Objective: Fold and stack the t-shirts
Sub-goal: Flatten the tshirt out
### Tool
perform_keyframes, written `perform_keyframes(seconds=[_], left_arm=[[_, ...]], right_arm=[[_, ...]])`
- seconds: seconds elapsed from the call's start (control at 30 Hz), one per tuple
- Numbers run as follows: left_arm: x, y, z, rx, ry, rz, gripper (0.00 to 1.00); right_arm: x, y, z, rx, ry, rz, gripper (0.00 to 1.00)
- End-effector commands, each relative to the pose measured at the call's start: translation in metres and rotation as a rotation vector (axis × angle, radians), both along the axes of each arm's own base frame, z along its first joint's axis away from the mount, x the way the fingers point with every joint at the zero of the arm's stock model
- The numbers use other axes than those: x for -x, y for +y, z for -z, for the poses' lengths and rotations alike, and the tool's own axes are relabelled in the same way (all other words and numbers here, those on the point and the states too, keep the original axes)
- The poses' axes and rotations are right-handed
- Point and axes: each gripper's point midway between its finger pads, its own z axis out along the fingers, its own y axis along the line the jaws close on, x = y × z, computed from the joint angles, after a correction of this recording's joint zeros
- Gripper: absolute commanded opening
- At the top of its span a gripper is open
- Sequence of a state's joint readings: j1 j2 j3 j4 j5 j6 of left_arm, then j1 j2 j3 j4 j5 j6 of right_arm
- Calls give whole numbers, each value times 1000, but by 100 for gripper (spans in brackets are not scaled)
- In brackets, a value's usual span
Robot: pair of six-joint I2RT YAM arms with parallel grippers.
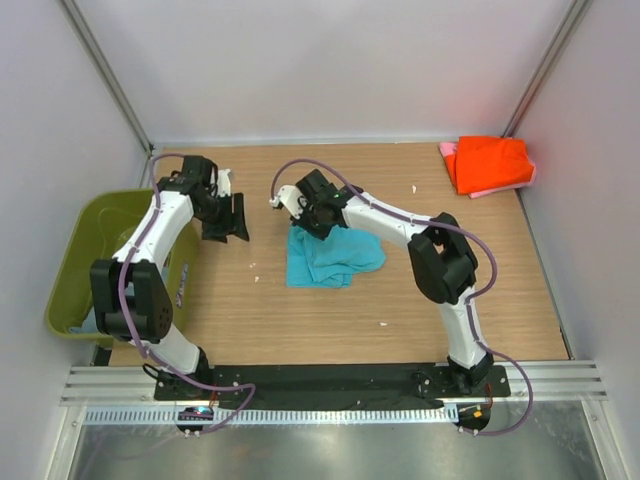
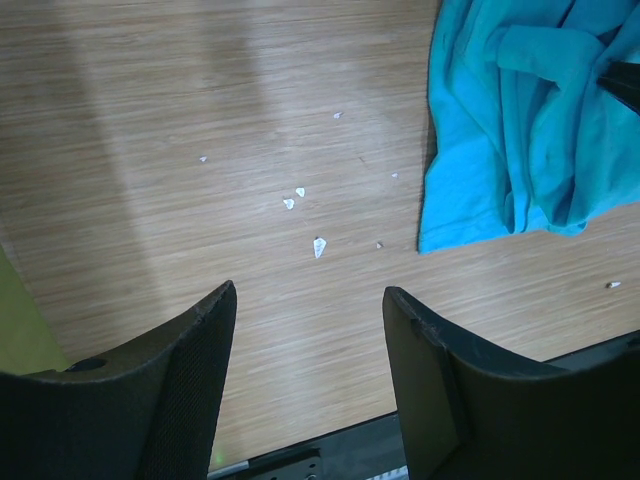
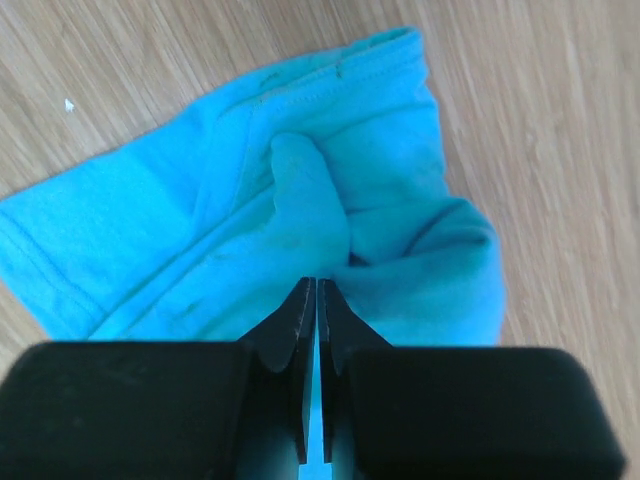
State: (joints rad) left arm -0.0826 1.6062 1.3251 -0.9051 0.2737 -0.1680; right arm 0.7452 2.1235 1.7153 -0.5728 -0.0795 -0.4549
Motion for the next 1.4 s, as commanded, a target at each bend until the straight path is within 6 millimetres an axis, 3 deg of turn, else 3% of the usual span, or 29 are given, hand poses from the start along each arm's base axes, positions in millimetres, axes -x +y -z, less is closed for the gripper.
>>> perform_keyframes(seconds=[0.0,0.1,0.13,0.4,0.77,0.93,1.03,1.07,1.17,1.23,1.37], left_arm=[[-20,-6,-13,46,-60,-11,61],[-22,-7,-13,52,-61,-13,61],[-23,-7,-15,51,-67,-12,61],[-13,-2,-18,31,-79,-15,62],[-7,4,-19,14,-93,-25,62],[-12,4,-18,20,-94,-33,63],[-13,3,-18,24,-94,-35,63],[-14,3,-18,25,-92,-35,63],[-14,3,-16,31,-90,-40,62],[-15,2,-18,32,-96,-41,63],[-16,3,-18,36,-99,-46,63]], right_arm=[[-7,-3,-69,-74,-153,22,12],[1,-4,-66,-79,-119,8,43],[2,-2,-60,-77,-103,11,45],[-5,19,-37,-100,-36,14,46],[1,25,-18,-87,23,-5,46],[5,21,-11,-69,33,-21,36],[8,21,-10,-68,36,-31,20],[7,21,-12,-69,32,-31,10],[6,22,-18,-69,9,-41,1],[2,21,-26,-66,-18,-36,1],[-5,23,-58,-95,-89,-49,1]])
